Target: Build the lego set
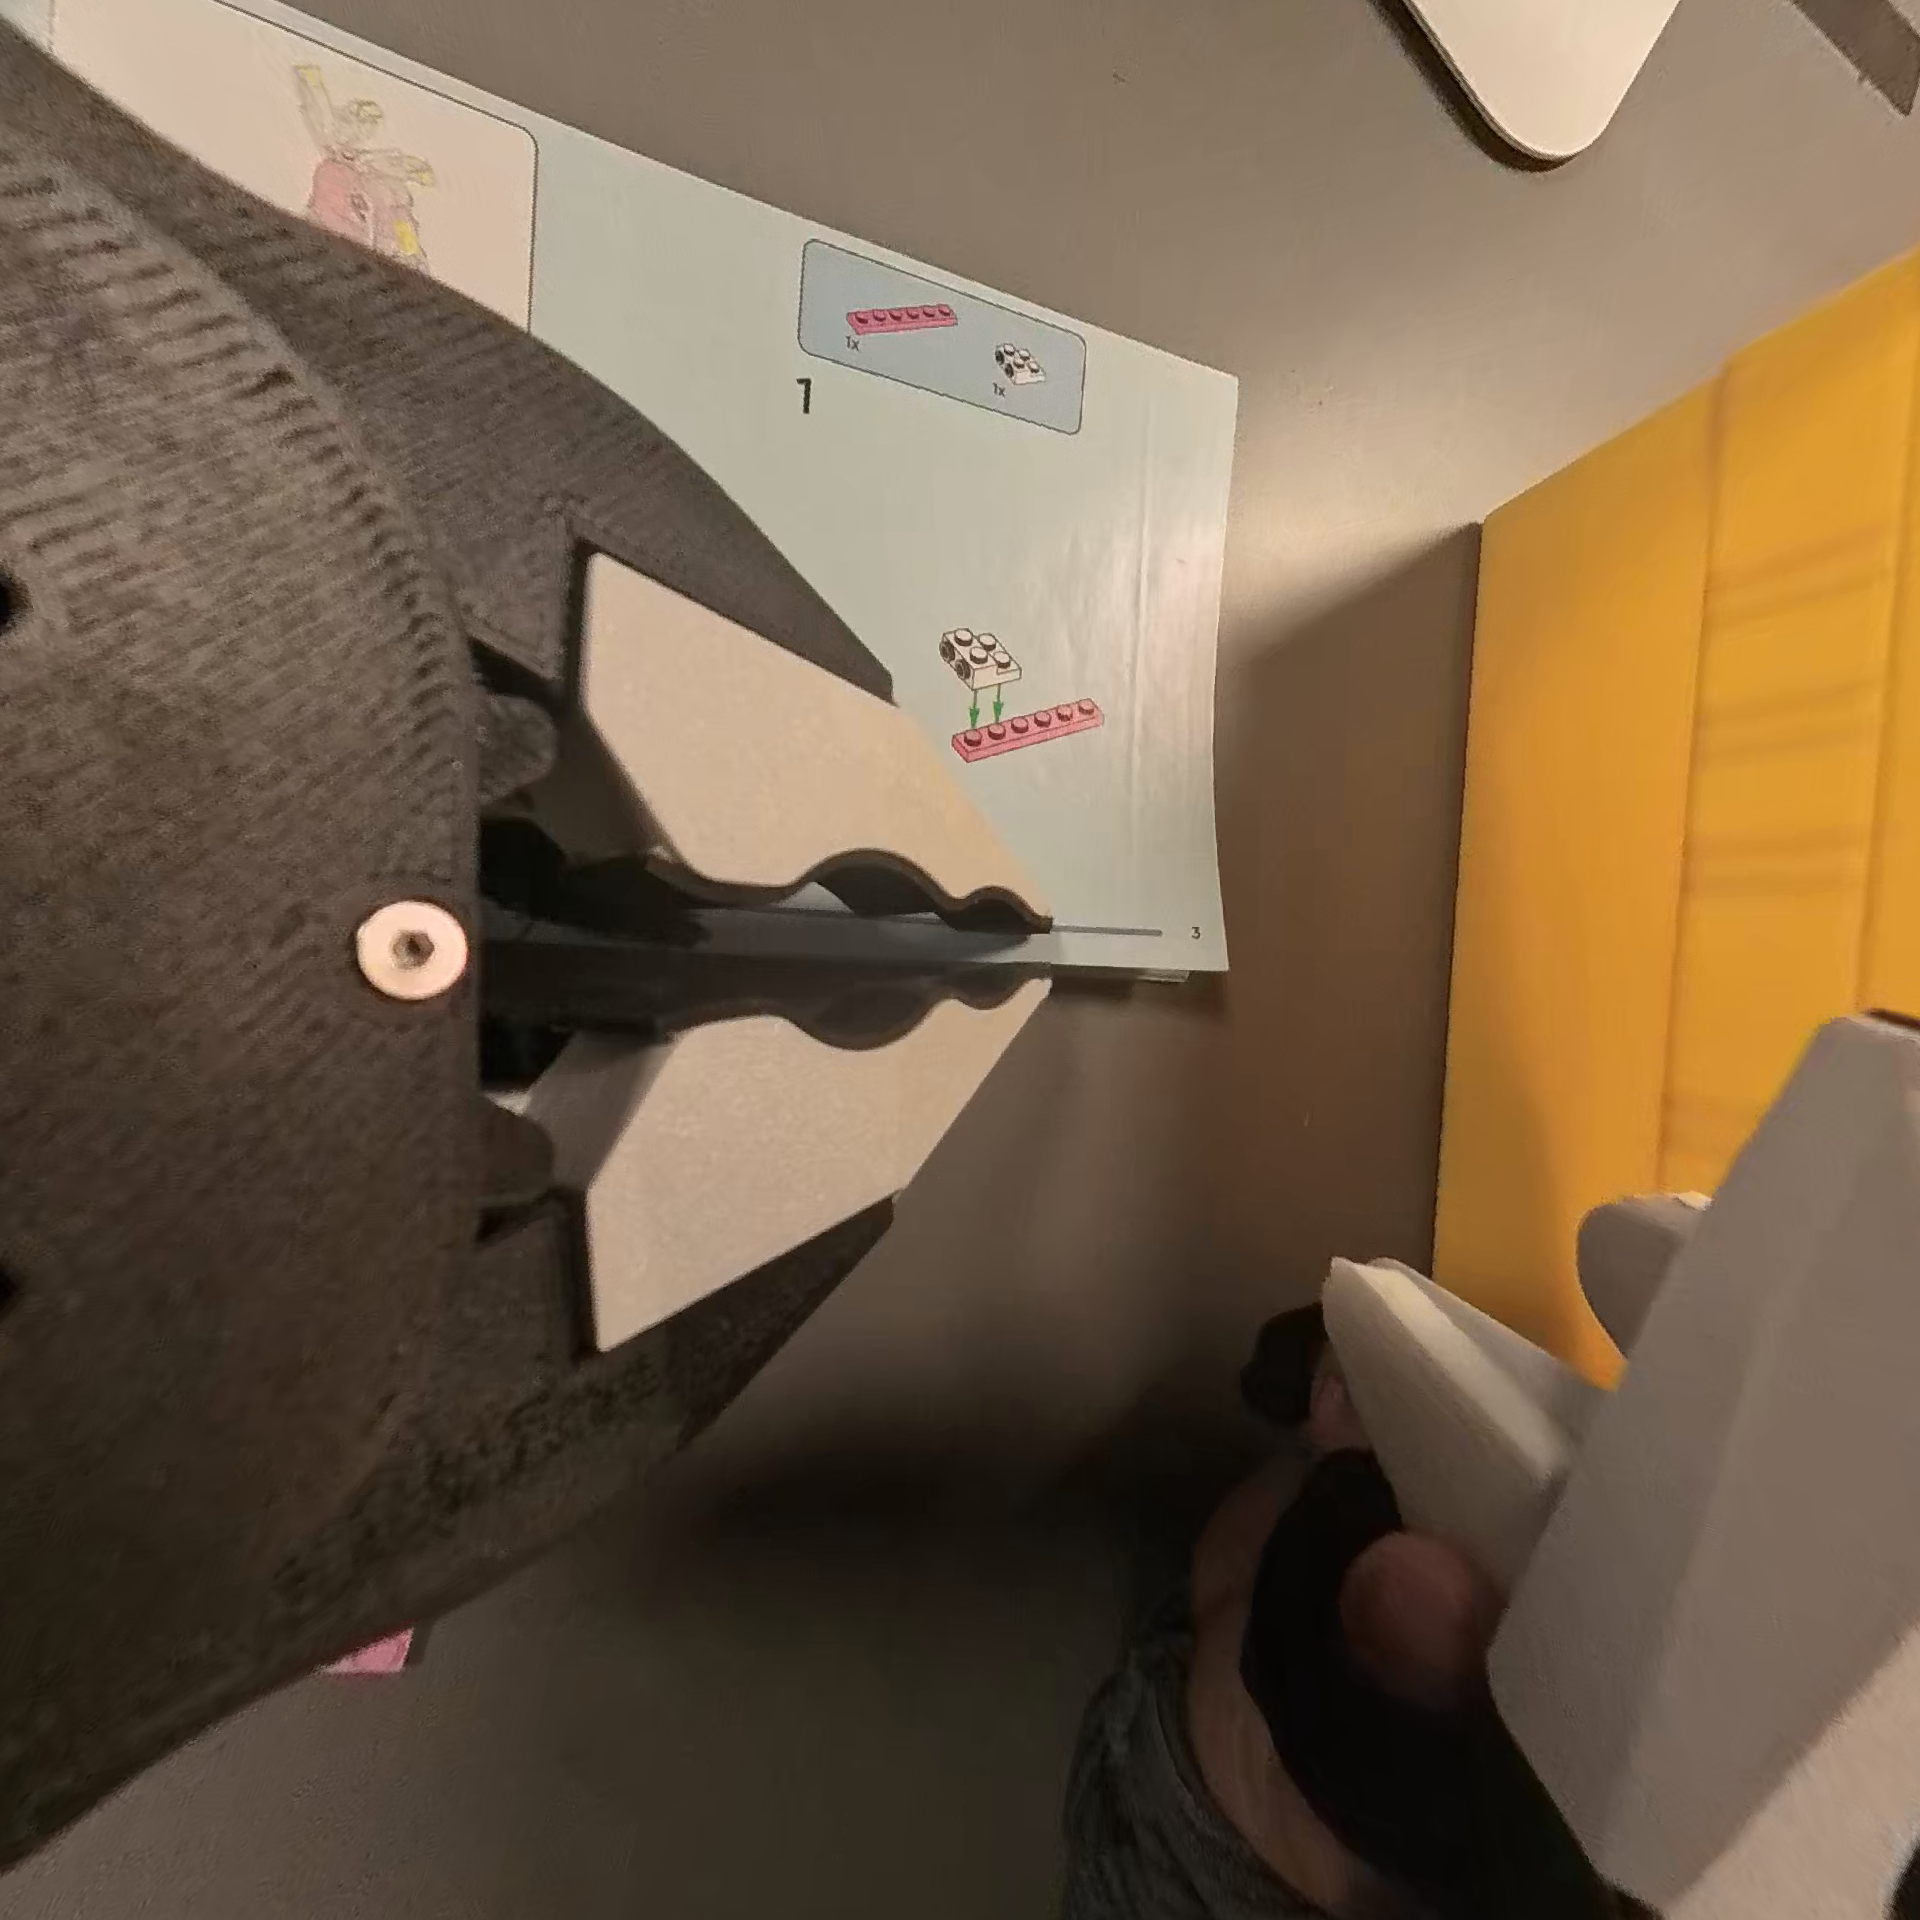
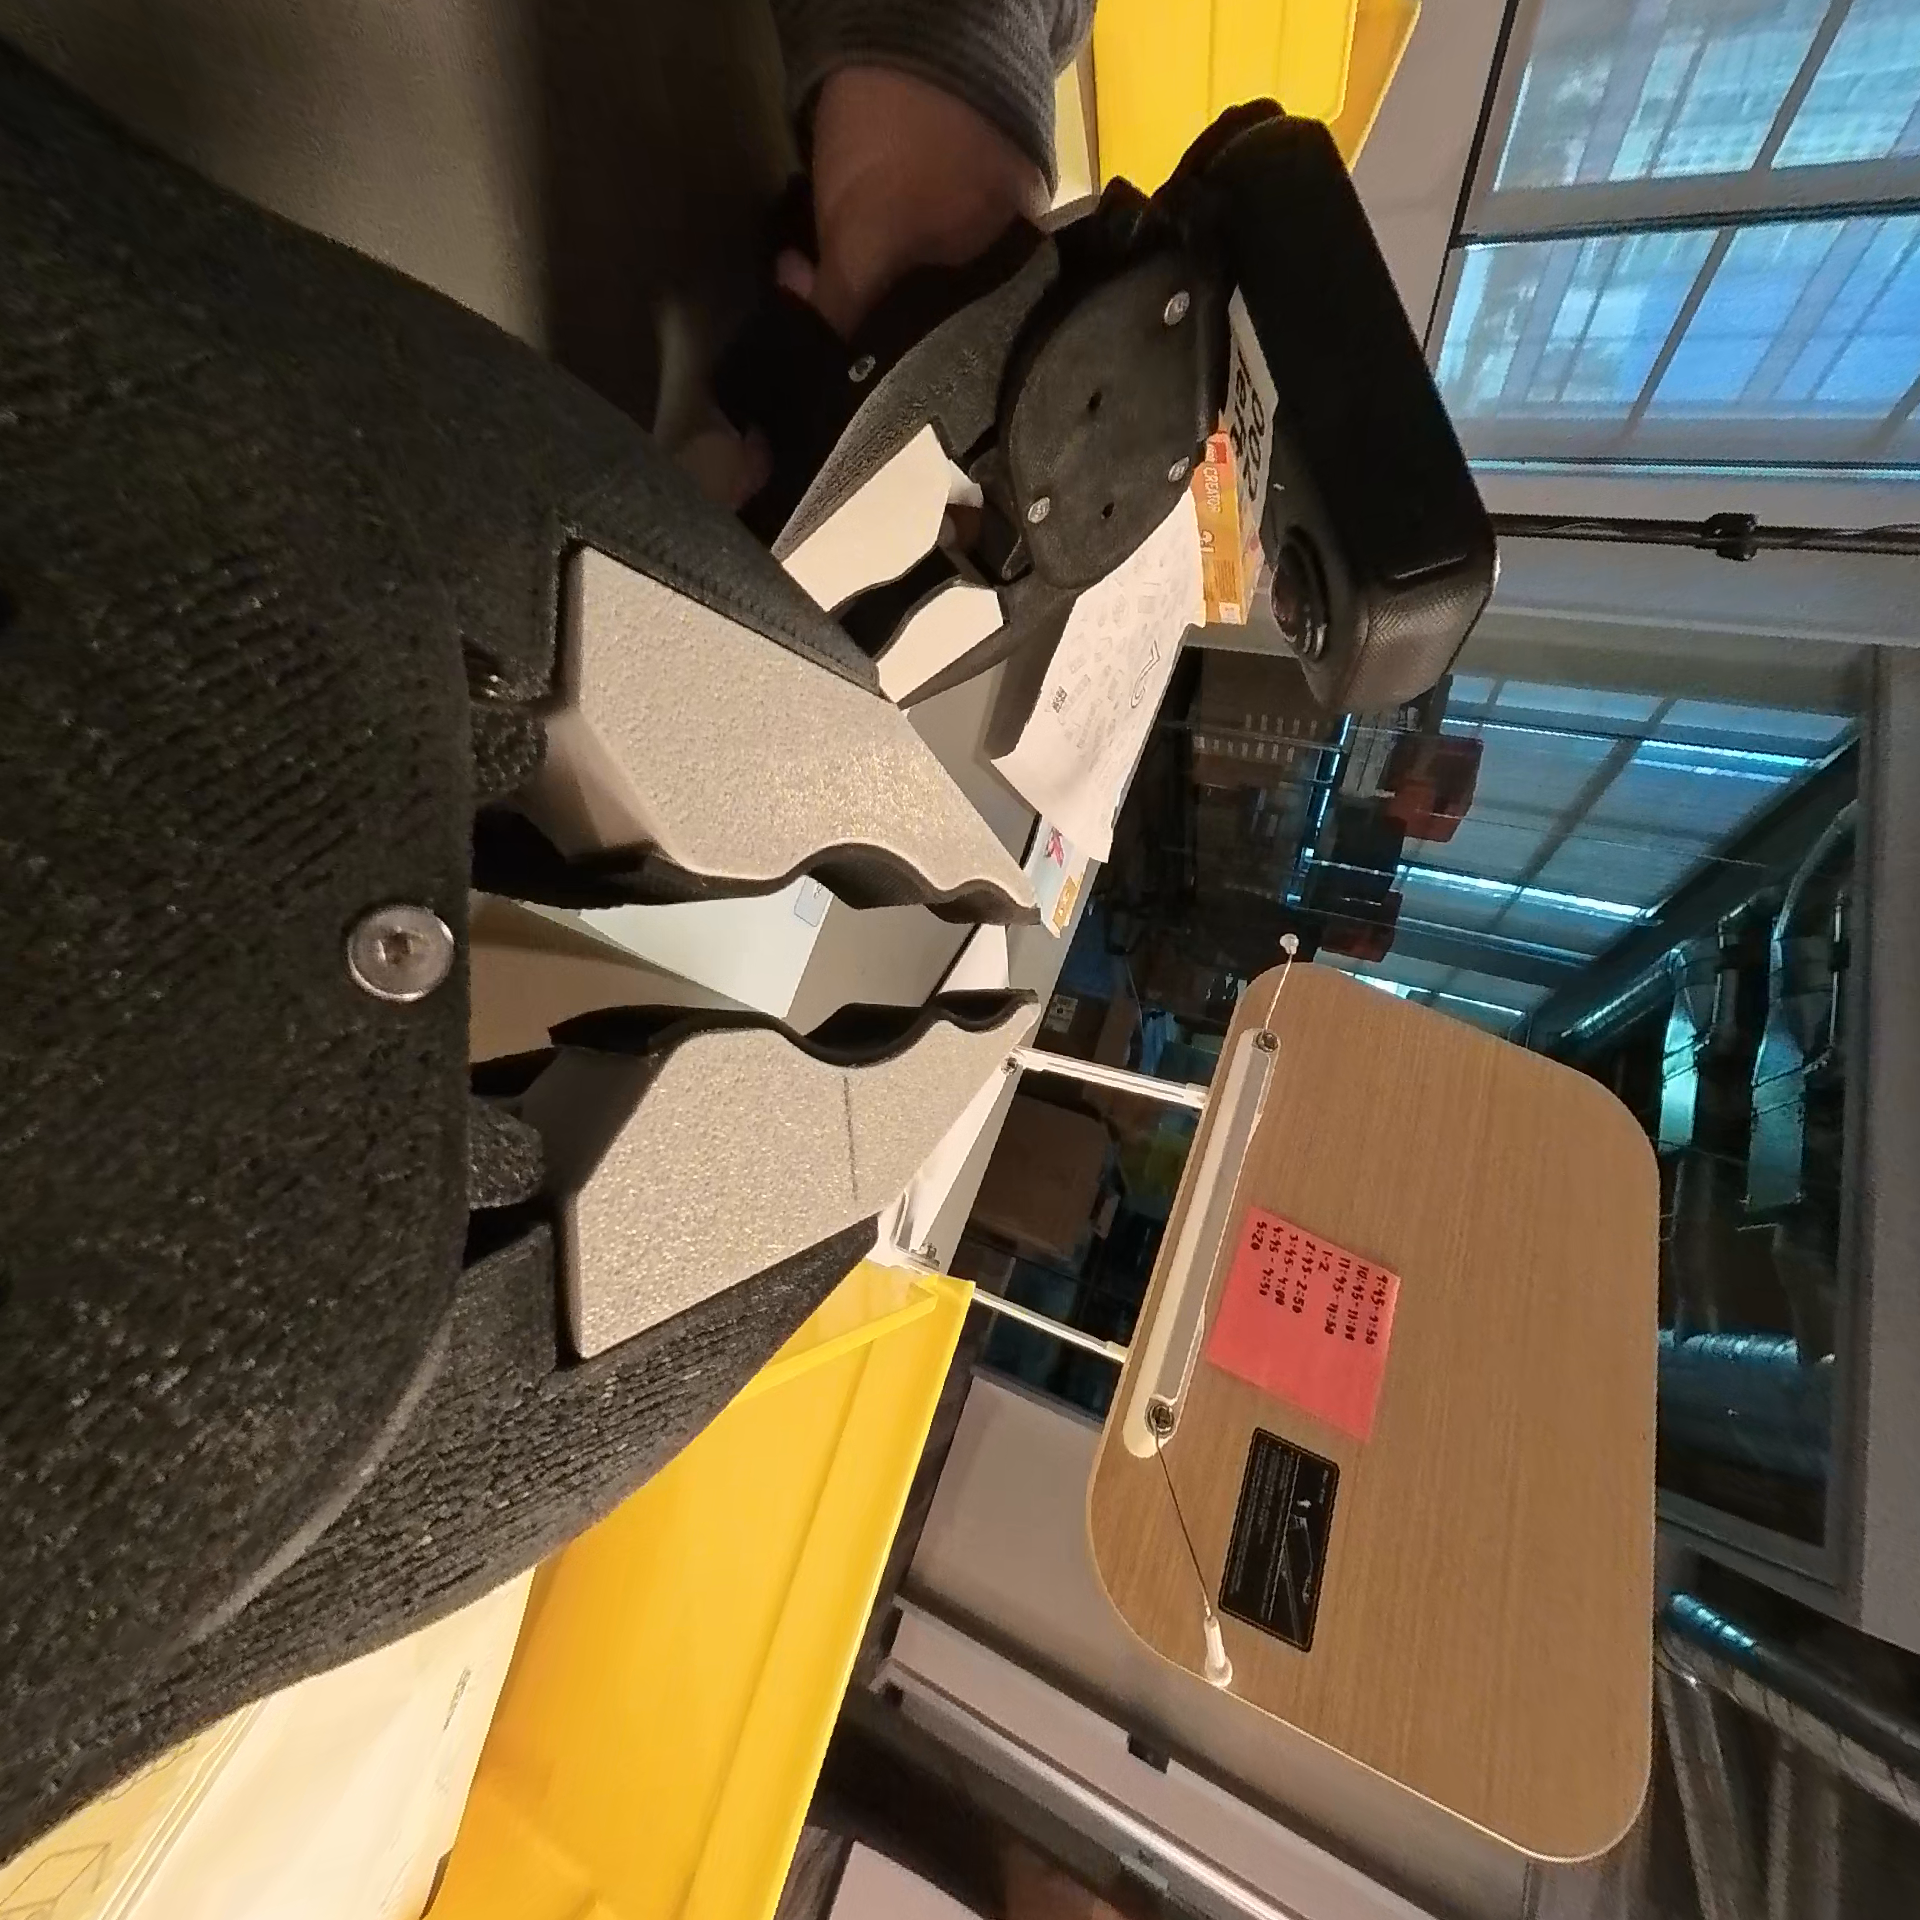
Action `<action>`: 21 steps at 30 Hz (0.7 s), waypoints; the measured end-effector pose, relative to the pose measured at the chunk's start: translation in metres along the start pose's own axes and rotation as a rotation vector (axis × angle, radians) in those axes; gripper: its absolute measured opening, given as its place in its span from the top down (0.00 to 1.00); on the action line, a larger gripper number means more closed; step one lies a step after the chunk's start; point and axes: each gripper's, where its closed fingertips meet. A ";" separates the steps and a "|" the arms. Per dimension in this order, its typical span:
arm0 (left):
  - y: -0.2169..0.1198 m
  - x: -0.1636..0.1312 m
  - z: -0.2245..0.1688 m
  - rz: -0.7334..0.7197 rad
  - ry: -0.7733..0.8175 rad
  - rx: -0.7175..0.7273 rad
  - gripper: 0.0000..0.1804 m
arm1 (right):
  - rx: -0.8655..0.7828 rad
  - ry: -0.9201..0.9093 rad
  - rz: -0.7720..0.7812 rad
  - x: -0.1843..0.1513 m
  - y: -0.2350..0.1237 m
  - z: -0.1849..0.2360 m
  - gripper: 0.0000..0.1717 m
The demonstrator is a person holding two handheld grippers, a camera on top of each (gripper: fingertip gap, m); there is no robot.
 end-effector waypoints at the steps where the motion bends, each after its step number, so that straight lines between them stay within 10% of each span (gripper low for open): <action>1: 0.000 0.000 0.000 0.002 0.001 0.000 0.98 | 0.000 0.000 0.001 0.000 0.000 0.000 0.94; 13: -0.004 0.004 0.011 -0.033 -0.080 0.030 1.00 | -0.001 -0.026 0.034 -0.004 0.001 0.001 0.94; 21: -0.021 0.018 0.030 -0.180 -0.273 0.028 1.00 | 0.001 -0.329 0.357 -0.048 0.011 0.015 0.93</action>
Point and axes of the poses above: each gripper's, where its closed fingertips meet, y out along the fingers, x out of its top, z = x × y across the jaws, and after that the axes turned 3 degrees about x, right-handed
